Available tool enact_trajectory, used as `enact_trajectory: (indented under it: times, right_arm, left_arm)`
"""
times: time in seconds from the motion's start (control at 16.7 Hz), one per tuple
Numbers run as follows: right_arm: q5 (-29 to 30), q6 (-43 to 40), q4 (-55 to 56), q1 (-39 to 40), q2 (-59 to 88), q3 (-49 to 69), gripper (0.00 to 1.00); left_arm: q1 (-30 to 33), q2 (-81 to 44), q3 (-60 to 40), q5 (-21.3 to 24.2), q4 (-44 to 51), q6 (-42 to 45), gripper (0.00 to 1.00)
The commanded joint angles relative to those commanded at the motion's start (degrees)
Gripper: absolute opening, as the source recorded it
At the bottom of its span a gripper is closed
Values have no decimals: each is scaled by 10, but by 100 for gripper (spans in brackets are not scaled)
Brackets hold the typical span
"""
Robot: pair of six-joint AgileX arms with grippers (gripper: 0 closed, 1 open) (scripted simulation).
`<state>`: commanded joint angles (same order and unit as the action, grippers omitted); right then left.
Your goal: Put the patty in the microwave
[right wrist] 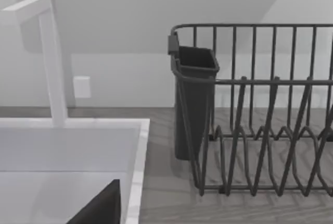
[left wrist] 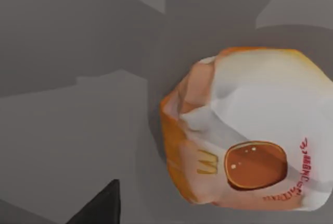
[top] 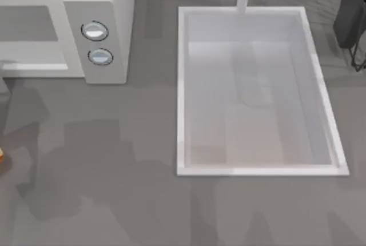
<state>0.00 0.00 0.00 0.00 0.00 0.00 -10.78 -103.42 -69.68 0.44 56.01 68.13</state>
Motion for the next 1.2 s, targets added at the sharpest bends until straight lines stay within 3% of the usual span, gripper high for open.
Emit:
enact_trajectory:
  times: [0.66,1.2]
  right_arm:
    - [0,0,0,0,0,0,100]
    - [0,0,0,0,0,0,100]
  left_arm:
    - [6,19,150,0,-128,-6,100]
    - [-3,-87,88,0,-175,2,100]
